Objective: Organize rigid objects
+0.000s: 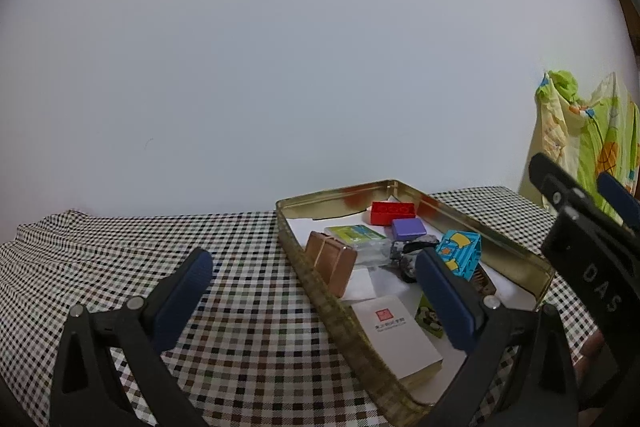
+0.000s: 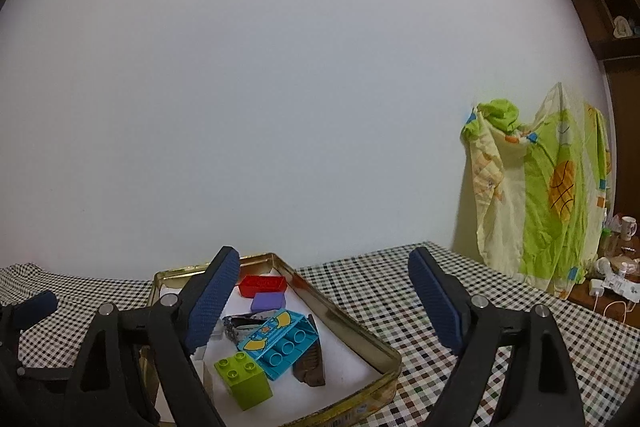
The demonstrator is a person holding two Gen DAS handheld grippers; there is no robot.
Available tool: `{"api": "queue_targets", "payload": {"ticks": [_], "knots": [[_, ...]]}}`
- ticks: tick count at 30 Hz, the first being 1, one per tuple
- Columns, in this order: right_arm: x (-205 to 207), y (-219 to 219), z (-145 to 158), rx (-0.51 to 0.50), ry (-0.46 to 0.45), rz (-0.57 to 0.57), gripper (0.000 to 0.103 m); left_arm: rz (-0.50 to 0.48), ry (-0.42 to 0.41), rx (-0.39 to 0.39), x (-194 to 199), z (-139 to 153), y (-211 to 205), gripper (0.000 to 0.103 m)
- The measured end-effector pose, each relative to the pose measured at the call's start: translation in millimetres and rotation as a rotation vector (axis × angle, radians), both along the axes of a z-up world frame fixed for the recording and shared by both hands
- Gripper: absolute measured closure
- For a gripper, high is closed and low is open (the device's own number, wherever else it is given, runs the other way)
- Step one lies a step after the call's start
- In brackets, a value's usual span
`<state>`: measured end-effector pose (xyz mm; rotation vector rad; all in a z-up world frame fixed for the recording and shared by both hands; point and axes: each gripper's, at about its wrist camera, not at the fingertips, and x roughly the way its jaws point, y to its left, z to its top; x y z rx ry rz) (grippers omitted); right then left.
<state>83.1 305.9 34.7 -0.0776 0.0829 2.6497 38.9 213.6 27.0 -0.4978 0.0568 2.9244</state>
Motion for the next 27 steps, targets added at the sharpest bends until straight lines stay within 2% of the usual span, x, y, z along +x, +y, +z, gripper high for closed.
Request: {"api": "queue_targets", "payload": {"ticks": [14,27], "knots": [[26,-16,3,0.091,0.091,-0.018,0.006,0.000,0.009,0.001,11,-2,-7,0.000],[31,-18,2,0.091,0.071,-0.006,0.004,0.015,0.025,0.010,11,0,-8,0.000]]}}
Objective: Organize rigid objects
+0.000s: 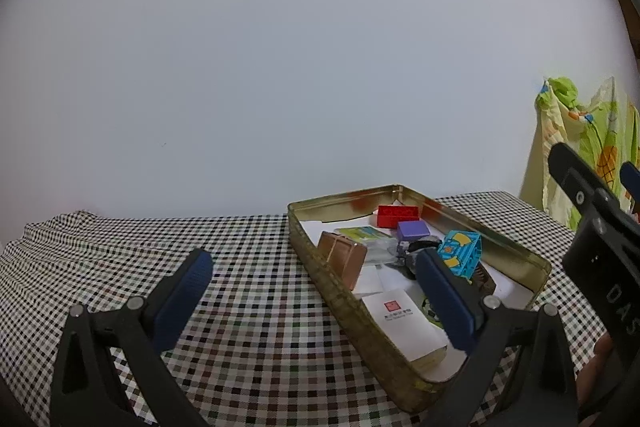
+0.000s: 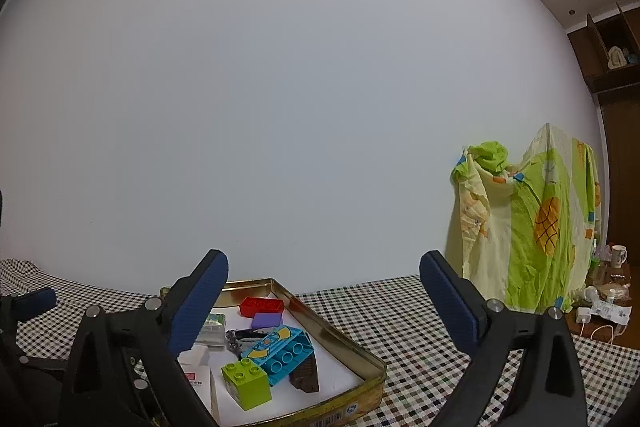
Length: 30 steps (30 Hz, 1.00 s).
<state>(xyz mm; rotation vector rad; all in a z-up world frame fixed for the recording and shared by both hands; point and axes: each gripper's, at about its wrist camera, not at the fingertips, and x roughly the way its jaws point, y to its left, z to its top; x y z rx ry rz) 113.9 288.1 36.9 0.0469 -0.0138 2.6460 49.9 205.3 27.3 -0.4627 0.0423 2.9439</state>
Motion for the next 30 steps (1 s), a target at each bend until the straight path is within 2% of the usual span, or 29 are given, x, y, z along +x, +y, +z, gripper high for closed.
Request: {"api": "queue_targets", "payload": {"ticks": [12,30], "knots": [[0.7,-3.3,0.1,-0.003,-0.007,0.009,0.002,0.011,0.022,0.006,6.0,-2.0,-6.6,0.000],[-4.7,-6.2,-0.8,0.000,-0.015,0.006,0.001,0.020,0.008,0.004,1.0,-1.6,-9.9,0.000]]}}
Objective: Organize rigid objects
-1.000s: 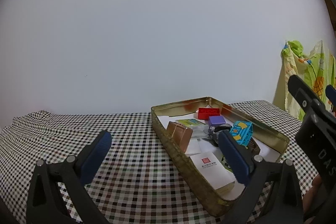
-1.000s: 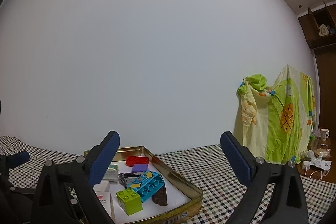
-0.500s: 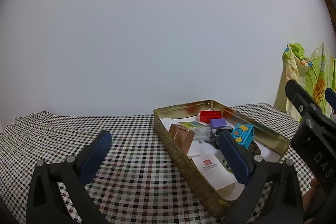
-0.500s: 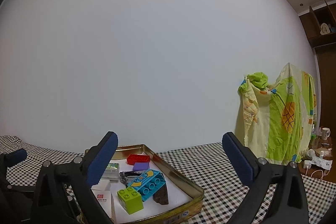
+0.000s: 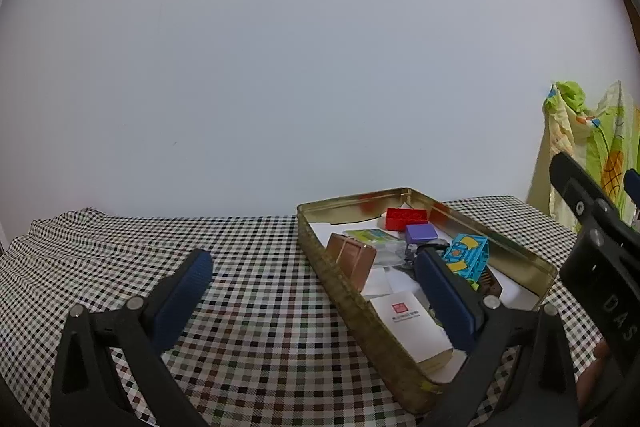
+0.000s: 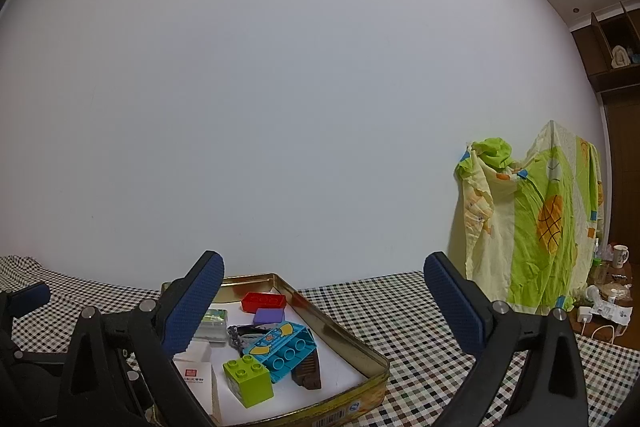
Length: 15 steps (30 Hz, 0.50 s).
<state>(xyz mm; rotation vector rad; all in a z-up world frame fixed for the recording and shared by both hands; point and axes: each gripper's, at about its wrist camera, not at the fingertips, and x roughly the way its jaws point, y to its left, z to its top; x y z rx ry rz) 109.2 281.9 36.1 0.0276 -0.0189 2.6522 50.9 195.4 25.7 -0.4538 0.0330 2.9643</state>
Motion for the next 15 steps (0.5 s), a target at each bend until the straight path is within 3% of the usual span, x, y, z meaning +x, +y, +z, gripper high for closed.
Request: {"api": "queue_targets", "payload": {"ticks": [15], "knots": [[-1.2,2.5,-1.0,0.000,-0.001,0.002,0.001,0.011,-0.010,0.003,-3.1,-0.6,-1.7,0.000]]}}
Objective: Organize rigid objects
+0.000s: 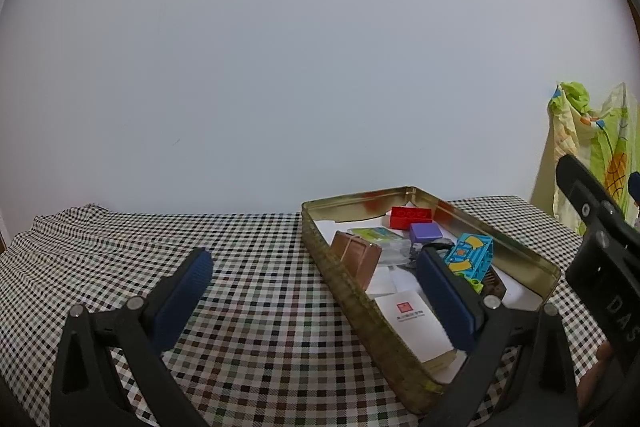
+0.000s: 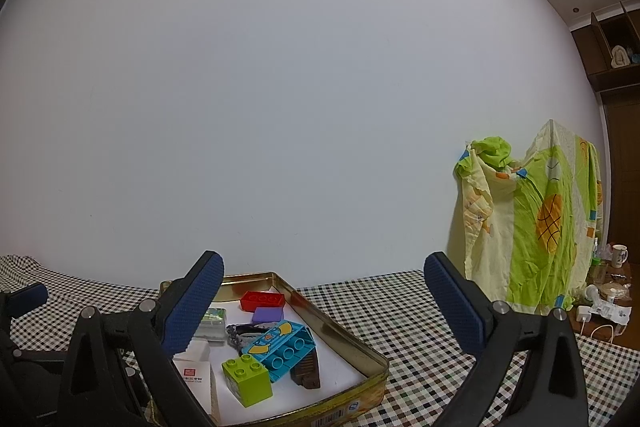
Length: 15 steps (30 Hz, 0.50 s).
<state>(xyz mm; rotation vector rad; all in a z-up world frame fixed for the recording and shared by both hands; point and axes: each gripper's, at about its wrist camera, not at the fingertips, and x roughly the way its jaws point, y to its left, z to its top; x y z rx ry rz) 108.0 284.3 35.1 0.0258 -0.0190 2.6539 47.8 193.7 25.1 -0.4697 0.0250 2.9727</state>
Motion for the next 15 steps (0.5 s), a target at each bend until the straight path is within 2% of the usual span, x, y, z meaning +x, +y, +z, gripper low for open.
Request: {"api": "queue_targets", "payload": {"ticks": [15], "knots": [[-0.3,0.1,0.1,0.000,-0.002,0.003,0.001,0.005,-0.008,-0.005,-1.0,1.6,-1.9,0.000]]}}
